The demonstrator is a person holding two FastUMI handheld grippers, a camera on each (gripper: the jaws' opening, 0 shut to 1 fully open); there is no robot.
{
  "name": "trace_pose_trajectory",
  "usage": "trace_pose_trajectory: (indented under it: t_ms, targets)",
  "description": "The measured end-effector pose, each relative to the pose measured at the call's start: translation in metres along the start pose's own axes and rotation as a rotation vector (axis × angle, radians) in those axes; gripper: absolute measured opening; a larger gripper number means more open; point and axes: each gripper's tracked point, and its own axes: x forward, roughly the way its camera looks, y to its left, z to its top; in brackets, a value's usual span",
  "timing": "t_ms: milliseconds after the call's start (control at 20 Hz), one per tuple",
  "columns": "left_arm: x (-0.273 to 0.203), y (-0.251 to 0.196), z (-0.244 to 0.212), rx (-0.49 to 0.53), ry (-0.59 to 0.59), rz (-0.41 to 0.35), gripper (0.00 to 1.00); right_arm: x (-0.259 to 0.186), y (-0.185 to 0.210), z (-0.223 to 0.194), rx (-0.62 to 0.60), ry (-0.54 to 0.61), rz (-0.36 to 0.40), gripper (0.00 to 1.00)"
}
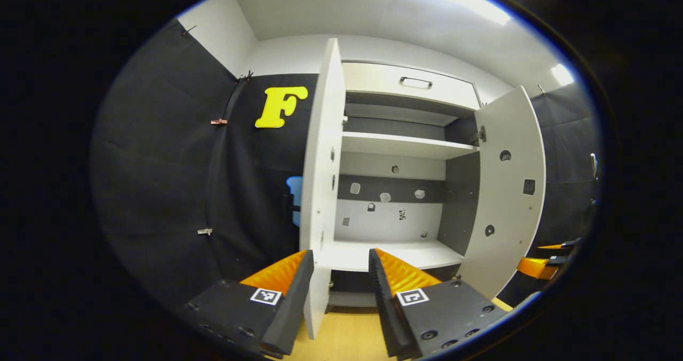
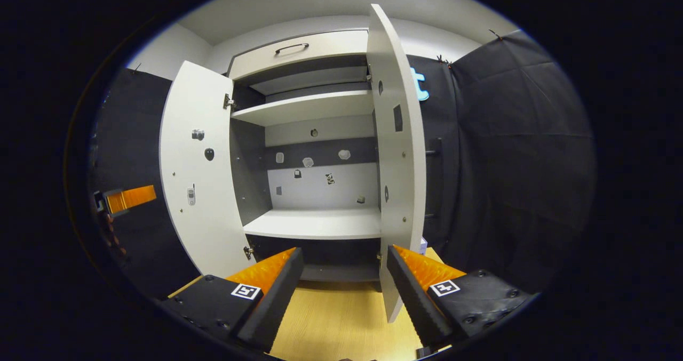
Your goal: Open the right door of the double-door shoe cabinet with the right hand, and open the left door with the left hand.
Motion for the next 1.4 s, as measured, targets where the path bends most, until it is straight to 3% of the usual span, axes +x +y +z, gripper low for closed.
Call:
trace_pose_trajectory:
  t_ms: [250, 600, 800, 1400]
  targets:
    - [-0.031, -0.061, -0.016, -0.01, 0.019, 0.007, 0.96, -0.021, -0.018, 0.017, -0.011, -0.049, 0.057, 0.99]
    - [-0.052, -0.083, -0.021, 0.042, 0.01, 0.025, 0.96, -0.042, -0.035, 0.013, -0.012, -0.057, 0.037, 0.99]
    - [-0.057, -0.067, -0.028, 0.048, 0.009, 0.045, 0.96, -0.046, -0.039, 0.005, -0.015, -0.055, -0.004, 0.99]
    - [-0.049, -0.038, -0.038, 0.069, -0.021, 0.005, 0.96, -0.055, -0.015, -0.022, -0.012, -0.032, -0.073, 0.99]
